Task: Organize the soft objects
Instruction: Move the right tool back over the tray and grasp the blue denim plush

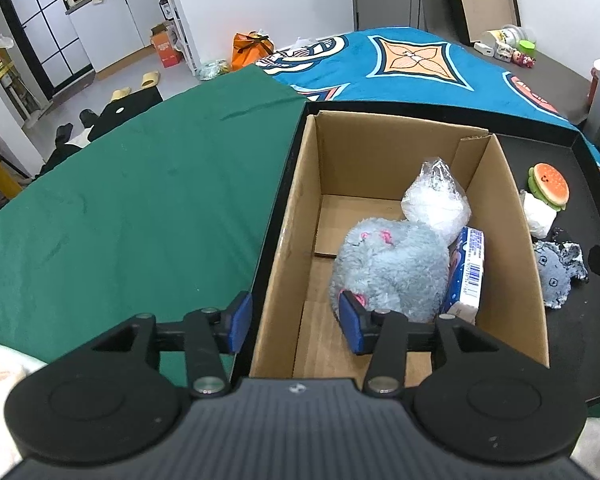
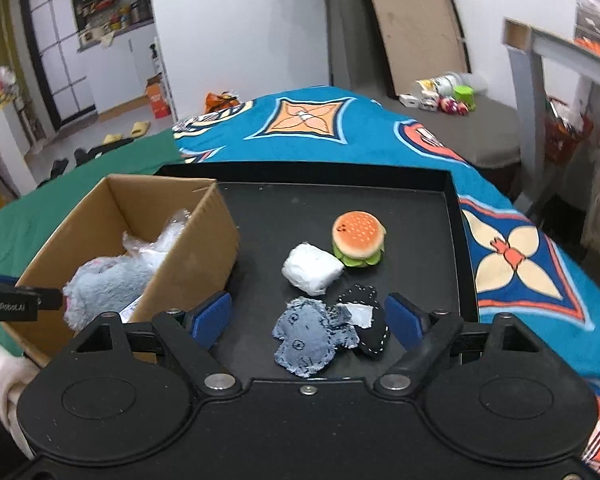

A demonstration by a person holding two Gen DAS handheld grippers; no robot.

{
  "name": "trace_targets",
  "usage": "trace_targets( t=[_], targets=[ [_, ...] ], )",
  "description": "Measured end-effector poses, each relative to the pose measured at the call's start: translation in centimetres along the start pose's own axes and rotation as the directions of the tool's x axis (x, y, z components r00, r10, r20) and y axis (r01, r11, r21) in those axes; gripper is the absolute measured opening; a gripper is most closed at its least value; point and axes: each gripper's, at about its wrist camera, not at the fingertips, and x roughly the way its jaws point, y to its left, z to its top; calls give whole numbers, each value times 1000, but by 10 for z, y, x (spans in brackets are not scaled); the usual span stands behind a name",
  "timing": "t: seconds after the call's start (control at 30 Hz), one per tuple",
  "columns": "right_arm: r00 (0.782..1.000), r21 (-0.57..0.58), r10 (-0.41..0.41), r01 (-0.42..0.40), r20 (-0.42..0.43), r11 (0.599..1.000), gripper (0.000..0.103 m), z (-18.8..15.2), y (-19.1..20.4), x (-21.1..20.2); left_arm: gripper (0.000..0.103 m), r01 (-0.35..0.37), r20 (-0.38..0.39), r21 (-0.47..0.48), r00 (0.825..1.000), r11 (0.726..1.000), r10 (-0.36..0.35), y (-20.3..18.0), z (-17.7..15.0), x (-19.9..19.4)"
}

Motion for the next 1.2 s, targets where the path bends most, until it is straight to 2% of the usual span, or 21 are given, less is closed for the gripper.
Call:
trace_targets(
  t=[0.13, 0.37, 0.67, 1.0, 1.1, 1.17, 1.2],
  targets=[
    [1000, 37, 2, -3, 12, 999, 73, -4, -13, 4, 47, -21, 0, 15, 1000, 1000, 21, -5, 2, 2],
    [999, 71, 41, -38, -34, 997, 60, -16, -20, 21, 47, -57, -3, 30, 998, 998, 57, -12, 5, 7],
    [994, 67, 84, -79, -67, 995, 53, -25, -14, 41, 47, -101, -19, 59, 995, 993, 102, -20, 6, 15],
    [992, 5, 70, -70, -101, 998, 46, -32, -7, 59, 47, -116, -35, 79, 992, 990, 119, -22, 6, 21],
    [992, -28, 49, -53, -113, 998, 40, -35, -2, 63, 47, -117, -39, 86, 992, 989, 121, -23, 6, 22],
    [993, -55, 36, -42, -111, 998, 26, -35, 1, 61, 47, -116, -36, 86, 992, 989, 119, -23, 6, 22],
    [994, -69, 30, -38, -109, 997, 25, -34, 3, 59, 47, -115, -35, 85, 992, 990, 119, -22, 6, 22]
  ],
)
